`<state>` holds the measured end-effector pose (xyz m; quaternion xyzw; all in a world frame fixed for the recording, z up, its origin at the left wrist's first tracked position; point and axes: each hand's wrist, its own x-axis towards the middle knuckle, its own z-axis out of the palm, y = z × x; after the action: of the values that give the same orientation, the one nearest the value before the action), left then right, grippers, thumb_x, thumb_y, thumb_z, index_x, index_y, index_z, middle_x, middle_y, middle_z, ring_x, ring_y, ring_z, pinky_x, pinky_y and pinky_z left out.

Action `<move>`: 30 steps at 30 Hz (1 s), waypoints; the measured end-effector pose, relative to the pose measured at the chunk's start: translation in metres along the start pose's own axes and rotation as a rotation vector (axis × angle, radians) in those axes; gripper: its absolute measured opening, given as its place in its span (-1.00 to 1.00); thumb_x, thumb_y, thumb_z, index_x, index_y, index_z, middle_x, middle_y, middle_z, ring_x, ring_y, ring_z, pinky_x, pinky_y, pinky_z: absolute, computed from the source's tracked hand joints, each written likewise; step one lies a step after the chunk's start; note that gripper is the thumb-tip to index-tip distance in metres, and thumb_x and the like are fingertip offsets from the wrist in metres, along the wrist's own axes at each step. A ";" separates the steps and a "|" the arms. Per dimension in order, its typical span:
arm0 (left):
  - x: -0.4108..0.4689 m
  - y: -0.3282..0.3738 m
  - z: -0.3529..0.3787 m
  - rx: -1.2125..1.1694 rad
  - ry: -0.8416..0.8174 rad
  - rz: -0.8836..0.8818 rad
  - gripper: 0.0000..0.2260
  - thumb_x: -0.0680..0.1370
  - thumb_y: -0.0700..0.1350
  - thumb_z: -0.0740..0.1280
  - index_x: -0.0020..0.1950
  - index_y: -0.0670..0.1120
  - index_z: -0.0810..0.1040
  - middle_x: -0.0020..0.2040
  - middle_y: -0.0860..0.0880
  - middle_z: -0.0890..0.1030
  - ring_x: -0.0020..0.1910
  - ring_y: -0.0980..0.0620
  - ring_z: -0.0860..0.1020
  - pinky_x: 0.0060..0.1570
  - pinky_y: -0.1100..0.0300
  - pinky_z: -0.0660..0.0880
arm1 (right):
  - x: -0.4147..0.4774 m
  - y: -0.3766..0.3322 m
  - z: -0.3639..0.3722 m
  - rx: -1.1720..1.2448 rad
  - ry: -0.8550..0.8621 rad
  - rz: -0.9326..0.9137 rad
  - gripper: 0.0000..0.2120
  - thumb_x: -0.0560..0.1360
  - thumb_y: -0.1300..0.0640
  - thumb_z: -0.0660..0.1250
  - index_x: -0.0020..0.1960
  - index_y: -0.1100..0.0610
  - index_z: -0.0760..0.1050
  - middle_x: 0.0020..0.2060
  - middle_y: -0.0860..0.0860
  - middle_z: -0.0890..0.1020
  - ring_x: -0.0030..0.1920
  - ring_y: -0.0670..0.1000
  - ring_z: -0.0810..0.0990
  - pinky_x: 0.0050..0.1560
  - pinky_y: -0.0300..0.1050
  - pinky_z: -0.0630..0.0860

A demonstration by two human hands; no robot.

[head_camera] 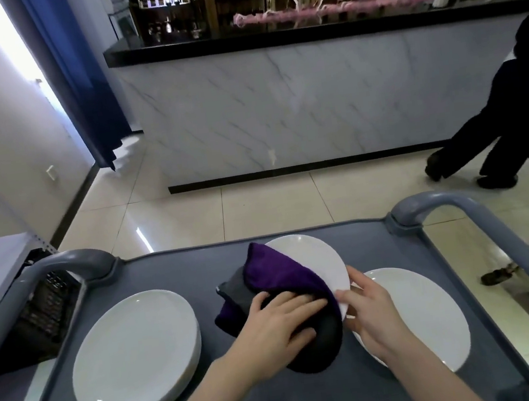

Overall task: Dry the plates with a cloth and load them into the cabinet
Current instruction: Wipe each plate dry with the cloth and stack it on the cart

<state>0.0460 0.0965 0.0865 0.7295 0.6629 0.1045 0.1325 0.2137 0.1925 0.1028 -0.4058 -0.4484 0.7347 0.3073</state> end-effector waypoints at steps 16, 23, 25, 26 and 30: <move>0.029 -0.030 -0.016 0.115 0.197 -0.323 -0.43 0.59 0.29 -0.08 0.59 0.22 -0.06 0.60 0.19 0.02 0.58 0.14 -0.10 0.50 -0.11 -0.15 | -0.009 -0.023 -0.010 0.007 -0.005 -0.118 -0.56 0.54 0.43 0.21 0.24 0.02 0.60 0.01 0.08 0.71 -0.13 0.08 0.64 -0.22 0.02 0.62; -0.017 -0.007 0.009 -0.041 0.165 -0.264 -0.50 0.69 0.09 -0.02 0.50 0.26 -0.27 0.50 0.33 -0.18 0.57 0.12 -0.19 0.51 0.05 -0.29 | 0.001 -0.026 -0.011 0.011 0.040 -0.136 -0.57 0.55 0.41 0.21 0.26 0.02 0.58 0.08 0.06 0.70 -0.06 0.12 0.63 -0.16 0.07 0.63; -0.018 0.008 0.010 0.026 0.132 -0.240 -0.52 0.68 0.08 -0.07 0.54 0.29 -0.21 0.57 0.29 -0.11 0.57 0.13 -0.20 0.47 -0.11 -0.40 | 0.002 -0.022 -0.007 0.043 0.035 -0.129 -0.56 0.55 0.42 0.20 0.28 0.04 0.57 0.09 0.07 0.70 -0.03 0.12 0.65 -0.18 0.05 0.63; -0.016 0.016 0.010 0.054 0.117 -0.204 -0.53 0.68 0.09 -0.08 0.56 0.29 -0.16 0.58 0.26 -0.08 0.58 0.12 -0.19 0.44 -0.14 -0.45 | 0.003 -0.021 -0.004 0.049 0.030 -0.124 -0.55 0.55 0.43 0.19 0.29 0.05 0.56 0.10 0.08 0.70 -0.03 0.12 0.66 -0.20 0.03 0.63; -0.006 0.038 -0.001 0.058 0.129 -0.044 -0.49 0.62 0.11 -0.16 0.59 0.21 0.00 0.60 0.20 0.04 0.59 0.10 -0.14 0.41 -0.09 -0.50 | 0.002 -0.018 0.008 0.046 -0.027 -0.108 -0.57 0.57 0.44 0.16 0.32 0.12 0.53 0.13 0.14 0.68 0.09 0.12 0.67 -0.05 -0.08 0.60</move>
<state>0.0812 0.0877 0.1000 0.7100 0.6887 0.1289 0.0705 0.2073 0.1982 0.1208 -0.3637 -0.4567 0.7328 0.3494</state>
